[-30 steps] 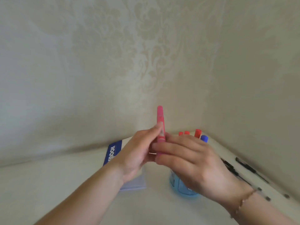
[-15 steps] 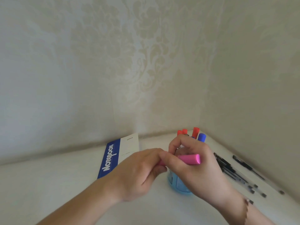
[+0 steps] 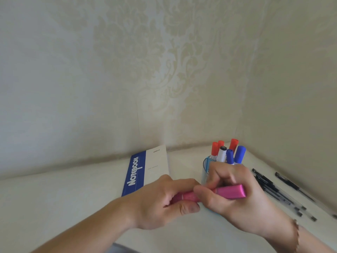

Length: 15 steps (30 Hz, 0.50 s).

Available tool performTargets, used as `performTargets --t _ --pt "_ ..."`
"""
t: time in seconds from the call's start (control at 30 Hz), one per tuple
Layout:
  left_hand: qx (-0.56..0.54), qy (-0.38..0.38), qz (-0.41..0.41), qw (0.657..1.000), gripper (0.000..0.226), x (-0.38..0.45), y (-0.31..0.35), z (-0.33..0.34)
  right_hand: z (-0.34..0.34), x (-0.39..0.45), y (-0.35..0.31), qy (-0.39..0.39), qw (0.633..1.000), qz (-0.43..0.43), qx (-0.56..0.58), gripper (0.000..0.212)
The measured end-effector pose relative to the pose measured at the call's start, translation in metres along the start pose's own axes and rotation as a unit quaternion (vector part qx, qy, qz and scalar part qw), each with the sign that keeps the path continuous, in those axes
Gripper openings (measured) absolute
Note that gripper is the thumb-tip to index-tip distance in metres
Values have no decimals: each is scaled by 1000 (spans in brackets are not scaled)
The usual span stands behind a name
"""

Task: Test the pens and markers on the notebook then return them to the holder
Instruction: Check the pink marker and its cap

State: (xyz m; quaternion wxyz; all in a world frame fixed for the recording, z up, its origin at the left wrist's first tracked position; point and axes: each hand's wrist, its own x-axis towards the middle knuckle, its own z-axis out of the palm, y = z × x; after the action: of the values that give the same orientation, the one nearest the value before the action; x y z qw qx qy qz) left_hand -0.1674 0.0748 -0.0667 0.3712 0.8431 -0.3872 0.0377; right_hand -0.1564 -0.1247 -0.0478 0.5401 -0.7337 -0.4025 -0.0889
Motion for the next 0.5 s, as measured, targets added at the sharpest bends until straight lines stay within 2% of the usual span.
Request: performTargets --t 0.03,0.1,0.17,0.23,0.33,0.4,0.5 --pt "16 -4 -14 1000 16 -3 -6 -1 -1 0 -2 9 1000 -4 13 29" --pt "131 -5 -79 988 44 -13 -23 -6 -4 0 -6 82 993 2 88 32" --pt "291 -9 -175 940 79 -30 -43 -10 -11 -2 -8 164 973 17 160 24" --pt "348 8 -242 906 100 -47 -60 -12 -12 -6 -10 175 975 16 139 15" --pt "323 97 -303 891 103 -61 -72 -14 -2 -13 -7 122 986 29 108 44" --pt "315 126 -316 886 102 -67 -77 -16 6 -13 -3 133 984 45 112 41" --pt "262 179 -273 908 91 -82 -87 -21 15 -9 4 169 978 52 112 23"
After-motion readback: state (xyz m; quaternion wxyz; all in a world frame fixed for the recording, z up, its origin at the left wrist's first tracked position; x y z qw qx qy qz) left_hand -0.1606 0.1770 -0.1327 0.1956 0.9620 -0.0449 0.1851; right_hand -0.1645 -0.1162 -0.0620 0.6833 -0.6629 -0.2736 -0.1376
